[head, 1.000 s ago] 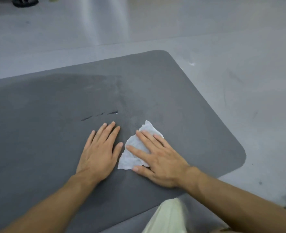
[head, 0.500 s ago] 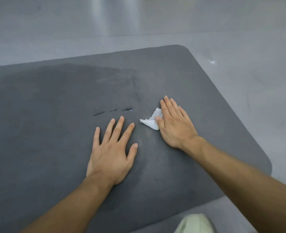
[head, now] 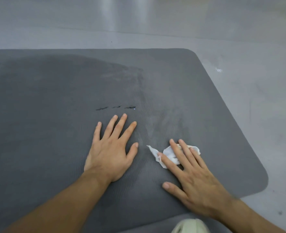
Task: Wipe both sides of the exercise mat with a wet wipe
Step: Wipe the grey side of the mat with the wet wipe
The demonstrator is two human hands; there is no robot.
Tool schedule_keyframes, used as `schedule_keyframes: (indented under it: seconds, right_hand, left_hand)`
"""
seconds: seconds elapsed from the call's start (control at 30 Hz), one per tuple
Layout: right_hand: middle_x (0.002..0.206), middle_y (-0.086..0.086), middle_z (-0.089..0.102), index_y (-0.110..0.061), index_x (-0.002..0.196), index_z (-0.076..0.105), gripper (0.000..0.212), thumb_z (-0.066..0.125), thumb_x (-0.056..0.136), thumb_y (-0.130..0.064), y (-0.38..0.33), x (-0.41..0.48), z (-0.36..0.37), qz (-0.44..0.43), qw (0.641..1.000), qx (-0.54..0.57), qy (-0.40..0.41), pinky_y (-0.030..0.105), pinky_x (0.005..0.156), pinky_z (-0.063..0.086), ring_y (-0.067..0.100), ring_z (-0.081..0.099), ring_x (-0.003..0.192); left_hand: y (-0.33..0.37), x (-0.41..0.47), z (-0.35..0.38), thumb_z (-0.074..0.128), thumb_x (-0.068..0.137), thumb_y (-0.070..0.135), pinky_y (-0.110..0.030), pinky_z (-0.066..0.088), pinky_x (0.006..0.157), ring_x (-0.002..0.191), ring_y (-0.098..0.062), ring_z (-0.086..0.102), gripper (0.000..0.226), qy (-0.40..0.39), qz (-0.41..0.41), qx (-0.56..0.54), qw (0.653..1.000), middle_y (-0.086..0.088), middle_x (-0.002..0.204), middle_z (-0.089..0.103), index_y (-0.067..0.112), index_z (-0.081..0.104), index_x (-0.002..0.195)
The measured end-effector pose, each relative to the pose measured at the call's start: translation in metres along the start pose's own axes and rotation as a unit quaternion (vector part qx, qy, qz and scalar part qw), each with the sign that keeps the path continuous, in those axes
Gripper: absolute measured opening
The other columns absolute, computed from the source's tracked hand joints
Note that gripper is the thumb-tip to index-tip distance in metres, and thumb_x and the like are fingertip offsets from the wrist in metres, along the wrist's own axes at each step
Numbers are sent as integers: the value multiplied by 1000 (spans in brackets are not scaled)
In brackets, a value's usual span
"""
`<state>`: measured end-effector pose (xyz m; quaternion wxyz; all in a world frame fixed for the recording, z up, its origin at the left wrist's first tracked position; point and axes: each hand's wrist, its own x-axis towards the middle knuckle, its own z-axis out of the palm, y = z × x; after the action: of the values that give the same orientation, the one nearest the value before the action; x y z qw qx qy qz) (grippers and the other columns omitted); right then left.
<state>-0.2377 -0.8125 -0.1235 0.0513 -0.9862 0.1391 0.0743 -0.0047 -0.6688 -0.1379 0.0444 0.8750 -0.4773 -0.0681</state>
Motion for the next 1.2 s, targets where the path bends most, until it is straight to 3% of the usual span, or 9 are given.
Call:
schedule_keyframes:
  seconds: [0.17, 0.37, 0.43, 0.6, 0.83, 0.97, 1.1, 1.2]
  right_hand:
    - [170, -3, 13, -16, 161, 24, 79, 15, 102, -68, 13, 34, -1, 31, 999, 6, 34, 41, 124, 16, 14, 5, 157]
    - [171, 0, 6, -16, 162, 14, 85, 14, 96, -70, 98, 132, -17, 227, 971, 60, 47, 37, 125, 3, 15, 1, 156]
    - [171, 1, 3, -14, 162, 10, 83, 19, 99, -66, 110, 149, -20, 243, 967, 69, 29, 36, 126, 2, 16, -1, 157]
    - [171, 2, 1, -14, 163, 5, 85, 12, 97, -67, 65, 132, -16, 60, 996, 54, 22, 38, 127, 7, 14, -5, 156]
    - [170, -5, -7, -16, 162, -2, 75, 27, 107, -56, 9, 40, -21, -135, 990, 18, -37, 33, 126, 3, 11, -10, 156]
    - [170, -5, -8, -20, 163, 1, 79, 25, 104, -66, 14, 16, -21, -140, 988, -21, -60, 39, 124, 10, 15, -8, 156]
    - [170, 0, -12, -33, 162, 3, 76, 26, 101, -71, 24, 26, -20, -170, 983, -22, -72, 39, 125, 0, 18, -11, 156]
    - [170, -3, -11, -35, 162, -1, 74, 17, 100, -73, 36, 33, -19, -129, 989, -23, -63, 41, 125, 0, 15, -11, 156]
  left_hand:
    - [0, -1, -1, 6, 97, 64, -54, -1, 126, 156, -13, -14, 69, 0, -2, 1, 1000, 10, 171, -10, 41, 2, 162]
    - [-2, 0, 0, 8, 99, 63, -55, 1, 126, 157, -14, -11, 68, 1, 5, 1, 1000, 8, 171, -7, 40, 5, 162]
    - [-2, 0, 0, 10, 99, 63, -55, 1, 126, 157, -15, -9, 67, 1, 6, 0, 1000, 8, 171, -5, 40, 6, 162]
    - [-1, 0, 0, 11, 99, 63, -55, 3, 126, 158, -15, -6, 67, 6, 5, -8, 1000, 8, 172, -2, 40, 10, 162]
    - [0, -1, 0, 12, 98, 63, -55, 5, 126, 158, -15, -3, 68, 9, 4, -5, 1000, 8, 172, 1, 39, 13, 162]
    - [-1, 0, 0, 15, 99, 62, -55, 6, 126, 158, -16, 1, 67, 6, 4, -5, 1000, 7, 172, 5, 39, 17, 161]
    - [0, 0, -1, 11, 98, 63, -54, 3, 126, 157, -14, -6, 68, 3, 0, 1, 1000, 9, 171, -2, 41, 10, 162]
    - [0, 1, -2, 10, 98, 63, -54, 2, 126, 157, -14, -8, 68, 1, 0, -2, 1000, 9, 171, -4, 41, 8, 162]
